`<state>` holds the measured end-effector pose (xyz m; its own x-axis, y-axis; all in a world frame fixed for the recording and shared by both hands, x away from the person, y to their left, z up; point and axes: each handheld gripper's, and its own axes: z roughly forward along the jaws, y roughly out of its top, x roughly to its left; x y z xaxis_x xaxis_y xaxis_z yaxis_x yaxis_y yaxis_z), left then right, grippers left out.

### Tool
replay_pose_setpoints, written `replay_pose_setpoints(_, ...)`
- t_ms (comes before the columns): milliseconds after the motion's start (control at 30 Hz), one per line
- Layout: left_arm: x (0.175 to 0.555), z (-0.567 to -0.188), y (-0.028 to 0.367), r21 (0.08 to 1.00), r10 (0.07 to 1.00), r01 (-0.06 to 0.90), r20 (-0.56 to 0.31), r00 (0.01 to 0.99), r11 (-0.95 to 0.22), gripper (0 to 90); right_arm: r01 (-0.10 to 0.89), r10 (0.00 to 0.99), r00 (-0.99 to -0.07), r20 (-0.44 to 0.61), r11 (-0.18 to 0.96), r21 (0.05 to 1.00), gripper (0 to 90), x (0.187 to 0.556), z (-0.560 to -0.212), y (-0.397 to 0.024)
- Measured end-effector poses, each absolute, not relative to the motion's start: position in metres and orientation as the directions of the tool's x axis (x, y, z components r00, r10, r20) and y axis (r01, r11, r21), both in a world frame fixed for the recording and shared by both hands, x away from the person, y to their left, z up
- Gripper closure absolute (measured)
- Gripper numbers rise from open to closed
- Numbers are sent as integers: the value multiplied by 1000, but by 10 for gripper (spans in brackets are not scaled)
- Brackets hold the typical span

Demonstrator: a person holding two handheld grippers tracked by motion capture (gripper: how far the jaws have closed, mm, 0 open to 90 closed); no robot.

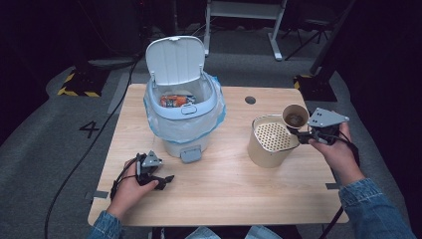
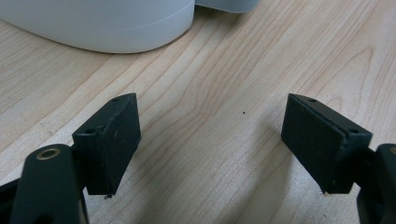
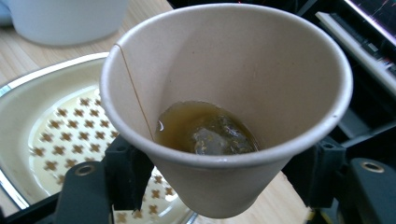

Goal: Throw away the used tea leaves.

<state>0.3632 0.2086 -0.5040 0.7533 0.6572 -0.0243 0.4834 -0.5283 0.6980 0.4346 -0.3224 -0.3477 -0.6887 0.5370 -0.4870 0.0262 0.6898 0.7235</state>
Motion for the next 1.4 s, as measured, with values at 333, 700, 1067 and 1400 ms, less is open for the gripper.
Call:
replay_pose_setpoints(333, 364, -504, 209, 701, 657, 485, -31, 754, -523, 200, -58, 388, -605, -696, 850, 524, 326, 432, -348, -310)
replay_pose_setpoints(700, 363, -504, 209, 700, 657, 485, -31, 753, -524, 200, -126, 73, -412, -908, 983, 136, 327, 427, -354, -294)
replay_pose_setpoints(1067, 363, -504, 209, 698, 656, 484, -27, 754, -527, 200, -120, -227, -211, -951, 971, -206, 329, 422, -364, -282)
replay_pose_setpoints(1400, 363, -504, 208, 697, 657, 485, -26, 753, -528, 198, -108, -454, -59, -889, 888, -447, 329, 417, -366, -275)
